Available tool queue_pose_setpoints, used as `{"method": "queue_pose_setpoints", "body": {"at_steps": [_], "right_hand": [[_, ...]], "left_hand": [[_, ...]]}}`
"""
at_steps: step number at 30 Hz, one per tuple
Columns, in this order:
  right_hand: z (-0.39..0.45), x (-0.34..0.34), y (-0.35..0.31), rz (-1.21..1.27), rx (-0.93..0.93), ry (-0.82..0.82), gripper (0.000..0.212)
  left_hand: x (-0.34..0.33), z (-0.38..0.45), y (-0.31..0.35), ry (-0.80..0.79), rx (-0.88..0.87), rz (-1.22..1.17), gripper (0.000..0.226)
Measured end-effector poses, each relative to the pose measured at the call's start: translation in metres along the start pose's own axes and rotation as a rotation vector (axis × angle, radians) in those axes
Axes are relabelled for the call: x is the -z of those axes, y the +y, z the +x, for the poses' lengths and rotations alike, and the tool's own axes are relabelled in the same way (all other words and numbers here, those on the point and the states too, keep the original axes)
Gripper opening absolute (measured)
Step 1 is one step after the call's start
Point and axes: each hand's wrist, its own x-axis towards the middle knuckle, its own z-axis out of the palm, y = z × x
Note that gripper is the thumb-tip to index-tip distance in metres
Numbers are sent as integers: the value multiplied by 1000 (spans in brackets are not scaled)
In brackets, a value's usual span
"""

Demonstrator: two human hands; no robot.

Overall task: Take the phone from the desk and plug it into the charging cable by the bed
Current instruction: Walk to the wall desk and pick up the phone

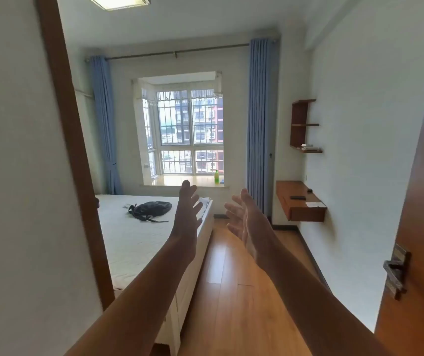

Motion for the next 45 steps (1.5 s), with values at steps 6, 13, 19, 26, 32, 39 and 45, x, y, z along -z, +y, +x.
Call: {"method": "queue_pose_setpoints", "body": {"at_steps": [6,13,19,26,32,39,45], "right_hand": [[32,13,7,11,-17,1,69],[101,45,28,45,-10,10,68],[173,73,41,71,-13,-21,74],[238,95,69,114,-54,-33,65],[296,94,86,126,-64,-25,67],[370,74,121,66,-76,-1,70],[441,64,136,19,-61,57,58]], "left_hand": [[-16,28,-15,-6,18,-12,58],[-41,88,-37,65,8,-28,53],[-65,155,-55,66,28,18,59],[-73,206,-90,105,81,5,58],[-55,266,-104,173,96,-20,56],[-31,347,-138,111,75,-2,57],[-11,436,-160,29,164,-97,58]]}}
